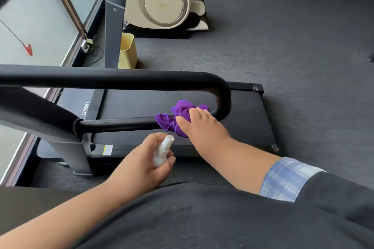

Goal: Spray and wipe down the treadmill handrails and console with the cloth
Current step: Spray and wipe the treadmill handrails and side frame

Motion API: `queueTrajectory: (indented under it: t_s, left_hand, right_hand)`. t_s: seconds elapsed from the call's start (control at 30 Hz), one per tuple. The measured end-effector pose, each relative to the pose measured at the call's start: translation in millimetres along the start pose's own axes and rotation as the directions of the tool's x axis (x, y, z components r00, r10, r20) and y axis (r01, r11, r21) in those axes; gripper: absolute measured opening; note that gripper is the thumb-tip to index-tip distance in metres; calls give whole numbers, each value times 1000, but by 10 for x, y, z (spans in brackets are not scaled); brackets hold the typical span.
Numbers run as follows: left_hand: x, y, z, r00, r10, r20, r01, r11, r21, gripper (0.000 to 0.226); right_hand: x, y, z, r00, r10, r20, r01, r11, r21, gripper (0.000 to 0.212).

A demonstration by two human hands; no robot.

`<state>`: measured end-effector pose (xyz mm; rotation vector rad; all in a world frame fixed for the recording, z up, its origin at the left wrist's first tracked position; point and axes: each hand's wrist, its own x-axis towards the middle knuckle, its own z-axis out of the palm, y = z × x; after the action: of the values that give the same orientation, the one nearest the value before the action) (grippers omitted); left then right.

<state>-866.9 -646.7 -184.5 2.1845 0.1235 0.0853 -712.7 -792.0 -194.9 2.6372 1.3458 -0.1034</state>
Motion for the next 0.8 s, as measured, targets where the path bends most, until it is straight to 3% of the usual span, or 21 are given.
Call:
queueTrajectory:
  t_s: [0.23, 0.33, 0.53, 0.67, 0.8]
  left_hand:
    - [-108, 159, 231, 989, -36, -146, 30, 999, -44, 59]
    - [-205, 211, 322, 975, -53, -217, 50, 999, -20, 52]
    - [-385, 250, 473, 952, -136, -274, 141, 990, -1, 46]
    - [-526, 150, 331, 893, -265, -365, 281, 960, -9, 46]
    - [-543, -42, 118, 830, -363, -424, 365, 927, -80, 55]
  right_hand:
    - [-167, 113, 76, 997, -82, -2, 82, 996, 19, 92]
    - [-254, 125, 66, 993, -119, 2, 119, 991, 60, 96]
    - [-350, 98, 94, 987, -127, -98, 142, 976, 167, 82]
    - [-386, -125, 166, 980, -187, -69, 199, 932, 303, 77]
    - [-293, -265, 147, 996, -78, -47, 91, 824, 559, 77]
